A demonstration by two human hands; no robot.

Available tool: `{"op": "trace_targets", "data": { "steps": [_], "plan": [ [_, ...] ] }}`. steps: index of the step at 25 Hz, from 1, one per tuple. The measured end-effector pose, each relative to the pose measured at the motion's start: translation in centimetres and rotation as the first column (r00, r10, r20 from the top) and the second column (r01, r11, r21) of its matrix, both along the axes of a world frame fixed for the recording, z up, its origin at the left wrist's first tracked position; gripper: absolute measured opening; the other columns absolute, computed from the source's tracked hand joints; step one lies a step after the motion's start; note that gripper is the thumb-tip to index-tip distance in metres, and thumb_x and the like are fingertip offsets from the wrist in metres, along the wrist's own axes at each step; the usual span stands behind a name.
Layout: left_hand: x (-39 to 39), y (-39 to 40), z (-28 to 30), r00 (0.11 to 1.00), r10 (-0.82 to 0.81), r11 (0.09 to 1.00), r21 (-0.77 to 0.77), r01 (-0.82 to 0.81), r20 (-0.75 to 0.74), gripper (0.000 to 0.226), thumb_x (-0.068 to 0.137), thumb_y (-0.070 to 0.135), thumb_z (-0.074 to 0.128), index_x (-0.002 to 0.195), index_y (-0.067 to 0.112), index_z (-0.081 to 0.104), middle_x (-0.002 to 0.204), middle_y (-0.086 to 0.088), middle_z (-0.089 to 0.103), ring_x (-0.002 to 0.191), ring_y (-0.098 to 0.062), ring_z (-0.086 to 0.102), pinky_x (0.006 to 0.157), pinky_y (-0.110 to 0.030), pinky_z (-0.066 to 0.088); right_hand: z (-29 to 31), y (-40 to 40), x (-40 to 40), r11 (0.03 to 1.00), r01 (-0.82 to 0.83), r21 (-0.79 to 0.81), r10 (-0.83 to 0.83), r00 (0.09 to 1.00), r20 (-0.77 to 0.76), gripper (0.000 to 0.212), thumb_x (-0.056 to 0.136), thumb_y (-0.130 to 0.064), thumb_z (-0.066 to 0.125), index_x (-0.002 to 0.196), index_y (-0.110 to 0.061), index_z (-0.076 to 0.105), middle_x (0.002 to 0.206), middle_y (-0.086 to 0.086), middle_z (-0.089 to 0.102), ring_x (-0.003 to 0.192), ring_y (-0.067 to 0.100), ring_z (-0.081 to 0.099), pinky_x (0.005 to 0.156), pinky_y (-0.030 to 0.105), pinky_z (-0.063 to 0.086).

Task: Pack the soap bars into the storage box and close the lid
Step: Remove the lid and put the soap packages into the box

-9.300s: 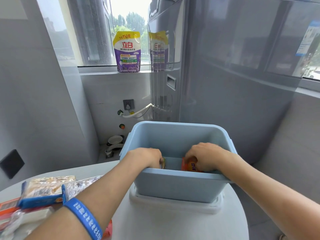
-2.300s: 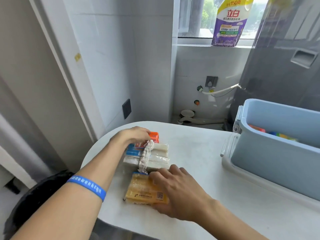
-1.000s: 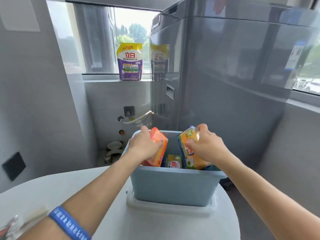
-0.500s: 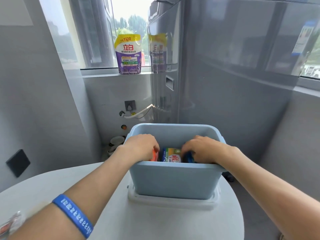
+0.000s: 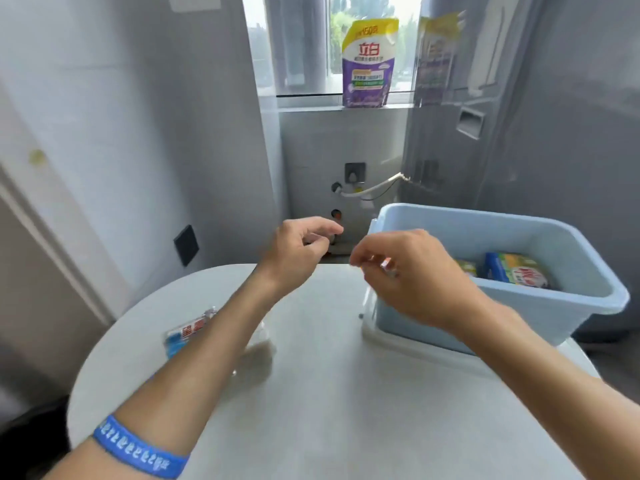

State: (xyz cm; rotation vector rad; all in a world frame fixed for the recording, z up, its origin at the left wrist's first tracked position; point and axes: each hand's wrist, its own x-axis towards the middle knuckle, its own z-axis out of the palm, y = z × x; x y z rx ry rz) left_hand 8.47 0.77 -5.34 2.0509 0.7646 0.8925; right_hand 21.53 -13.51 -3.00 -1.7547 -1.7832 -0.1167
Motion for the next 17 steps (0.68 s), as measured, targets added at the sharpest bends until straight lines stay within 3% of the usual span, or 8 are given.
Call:
{"op": "trace_targets", "data": {
  "steps": [3, 5, 7, 9, 10, 12, 15, 17],
  "plan": [
    [-6.0, 1.8, -2.3, 0.979, 0.167, 0.986, -0.003, -0.169, -0.119, 0.03, 0.09, 0.003, 0.054, 0.101, 0.021, 0.075, 0.098, 0.005, 0.073, 0.09, -0.007, 0.065, 0.079, -0.015, 0.047, -3.5, 3.1, -7.5, 0.925, -0.236, -0.299, 0.273, 0.958, 0.091, 0.029, 0.086, -0.024, 0.057, 0.112, -0.026, 0.067, 0.106, -0.006, 0.071, 0.095, 0.02, 0.062, 0.077, 0.034, 0.051],
    [-9.2, 3.4, -2.6, 0.951, 0.291, 0.957, 0.024, -0.291, -0.106, 0.028, 0.089, 0.006, 0.055, 0.099, 0.022, 0.076, 0.097, 0.006, 0.074, 0.088, -0.007, 0.065, 0.075, -0.014, 0.044, -6.2, 5.6, -11.2, 0.883, -0.213, -0.417, 0.306, 0.937, 0.169, 0.051, 0.085, -0.029, 0.061, 0.135, -0.024, 0.05, 0.131, -0.001, 0.058, 0.111, 0.027, 0.054, 0.087, 0.038, 0.047],
    [-12.0, 5.1, -3.1, 0.904, 0.38, 0.925, 0.083, -0.37, -0.197, 0.024, 0.088, 0.014, 0.057, 0.101, 0.024, 0.075, 0.099, 0.005, 0.074, 0.089, -0.011, 0.066, 0.078, -0.019, 0.045, -8.4, 7.9, -13.5, 0.884, -0.07, -0.463, 0.181, 0.963, 0.199, 0.075, 0.079, -0.039, 0.069, 0.143, -0.022, 0.033, 0.142, 0.005, 0.045, 0.119, 0.033, 0.049, 0.093, 0.043, 0.045],
    [-14.5, 6.4, -4.3, 0.792, 0.278, 0.957, 0.082, -0.28, -0.543, 0.036, 0.085, 0.034, 0.059, 0.12, 0.028, 0.065, 0.116, 0.002, 0.069, 0.106, -0.019, 0.063, 0.09, -0.029, 0.046, -9.9, 9.4, -14.7, 0.828, 0.142, -0.543, -0.126, 0.99, 0.067, 0.088, 0.067, -0.05, 0.075, 0.136, -0.018, 0.031, 0.128, 0.008, 0.052, 0.111, 0.035, 0.054, 0.083, 0.042, 0.047],
    [-15.1, 6.6, -5.2, 0.677, 0.149, 0.981, 0.022, -0.192, -0.721, 0.052, 0.083, 0.046, 0.06, 0.132, 0.031, 0.054, 0.127, 0.001, 0.063, 0.115, -0.022, 0.058, 0.097, -0.034, 0.044, -10.4, 9.4, -14.7, 0.787, 0.205, -0.582, -0.273, 0.961, -0.031, 0.083, 0.063, -0.053, 0.075, 0.126, -0.015, 0.036, 0.114, 0.007, 0.058, 0.101, 0.033, 0.058, 0.074, 0.039, 0.048],
    [-15.7, 6.9, -6.4, 0.56, -0.032, 0.983, -0.127, -0.133, -0.828, 0.076, 0.076, 0.062, 0.063, 0.142, 0.033, 0.038, 0.136, 0.003, 0.056, 0.12, -0.022, 0.053, 0.101, -0.037, 0.041, -11.3, 9.0, -14.4, 0.751, 0.137, -0.645, -0.416, 0.858, -0.302, 0.064, 0.063, -0.05, 0.072, 0.107, -0.012, 0.046, 0.093, 0.007, 0.065, 0.084, 0.031, 0.064, 0.063, 0.035, 0.049],
    [-16.1, 6.9, -7.4, 0.739, -0.142, 0.888, -0.414, -0.199, -0.659, 0.079, 0.061, 0.068, 0.076, 0.121, 0.02, 0.057, 0.112, 0.006, 0.067, 0.103, -0.019, 0.063, 0.082, -0.03, 0.048, -12.0, 7.8, -13.1, 0.768, -0.193, -0.611, -0.471, 0.477, -0.743, 0.034, 0.071, -0.038, 0.066, 0.09, -0.01, 0.063, 0.071, 0.013, 0.07, 0.053, 0.028, 0.066, 0.055, 0.037, 0.056],
    [-15.9, 6.3, -7.9, 0.851, -0.216, 0.76, -0.63, -0.161, -0.479, 0.065, 0.058, 0.057, 0.084, 0.104, 0.014, 0.07, 0.095, 0.0, 0.077, 0.087, -0.019, 0.072, 0.07, -0.026, 0.052, -12.0, 7.3, -12.4, 0.771, -0.299, -0.562, -0.491, 0.284, -0.824, 0.036, 0.078, -0.043, 0.066, 0.086, -0.009, 0.071, 0.061, 0.009, 0.069, 0.051, 0.026, 0.066, 0.056, 0.036, 0.058]
  ]
}}
